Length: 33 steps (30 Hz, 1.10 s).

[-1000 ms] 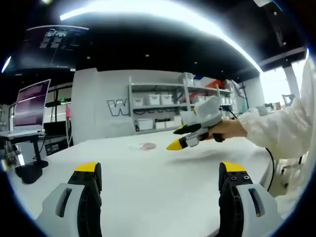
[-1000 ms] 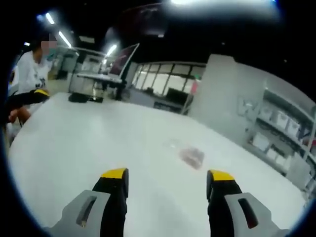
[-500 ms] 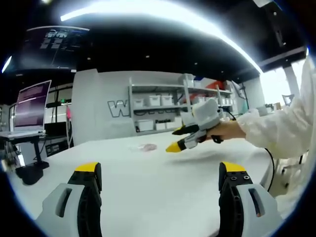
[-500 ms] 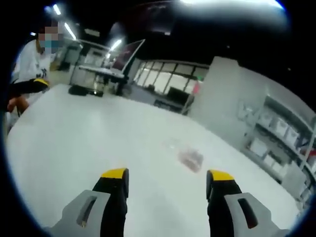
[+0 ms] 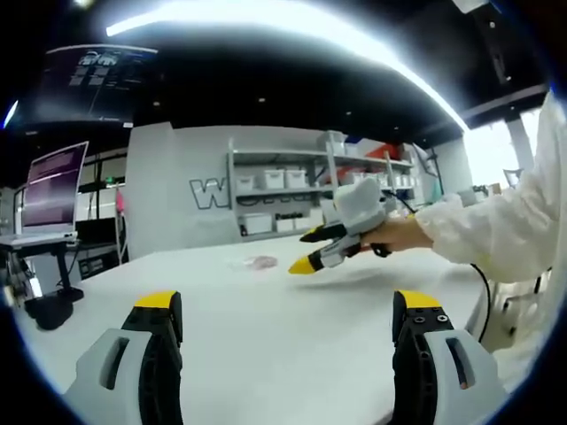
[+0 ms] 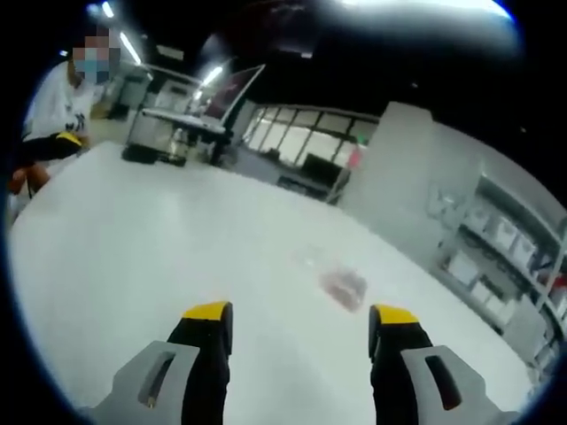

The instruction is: Open the resealable bag by pulling the two sides of the seal apart until the entire bag opening is separated and visibly accessible.

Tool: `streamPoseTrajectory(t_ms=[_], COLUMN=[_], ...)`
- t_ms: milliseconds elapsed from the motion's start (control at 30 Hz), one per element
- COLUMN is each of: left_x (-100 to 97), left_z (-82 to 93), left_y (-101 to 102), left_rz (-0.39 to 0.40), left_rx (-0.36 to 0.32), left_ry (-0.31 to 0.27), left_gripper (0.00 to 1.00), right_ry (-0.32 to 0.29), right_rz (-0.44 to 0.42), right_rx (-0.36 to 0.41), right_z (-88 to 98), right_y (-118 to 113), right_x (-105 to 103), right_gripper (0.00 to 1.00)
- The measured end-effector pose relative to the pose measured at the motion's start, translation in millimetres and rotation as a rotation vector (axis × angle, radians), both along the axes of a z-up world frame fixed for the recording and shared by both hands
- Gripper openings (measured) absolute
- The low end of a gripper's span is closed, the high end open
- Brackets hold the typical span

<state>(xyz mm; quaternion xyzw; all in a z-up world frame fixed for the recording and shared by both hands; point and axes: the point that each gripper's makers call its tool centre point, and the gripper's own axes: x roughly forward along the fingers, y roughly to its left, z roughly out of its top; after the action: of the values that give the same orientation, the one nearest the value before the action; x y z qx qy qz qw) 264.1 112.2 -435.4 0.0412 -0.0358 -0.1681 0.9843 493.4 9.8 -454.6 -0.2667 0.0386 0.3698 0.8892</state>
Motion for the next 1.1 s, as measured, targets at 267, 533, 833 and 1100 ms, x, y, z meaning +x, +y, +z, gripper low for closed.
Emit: streamPoseTrajectory(t_ms=[267, 533, 833, 1100], left_x=[1.2, 1.0, 2.3, 3.1], left_z=[-1.4, -1.5, -2.9, -3.1], left_y=[-0.3, -0.9, -0.8, 3.2], left_rz=[-0.004, -0.008, -0.013, -0.007], left_rx=[-0.01, -0.014, -0.022, -0.035], left_ry=[0.002, 0.001, 0.003, -0.001], left_gripper=[0.97, 0.97, 0.97, 0.97], right_ry=[-0.018, -0.034, -0.034, -0.035], right_rz=[-0.003, 0.002, 0.001, -0.007], right_rx=[-0.022, -0.024, -0.027, -0.03], right_z=[-0.9, 0.5, -3.9, -6.3], right_y=[3.9, 11.0, 16.6, 21.6], right_x=[7.7, 14.3, 19.7, 27.5], right_gripper=[0.6, 0.59, 0.58, 0.58])
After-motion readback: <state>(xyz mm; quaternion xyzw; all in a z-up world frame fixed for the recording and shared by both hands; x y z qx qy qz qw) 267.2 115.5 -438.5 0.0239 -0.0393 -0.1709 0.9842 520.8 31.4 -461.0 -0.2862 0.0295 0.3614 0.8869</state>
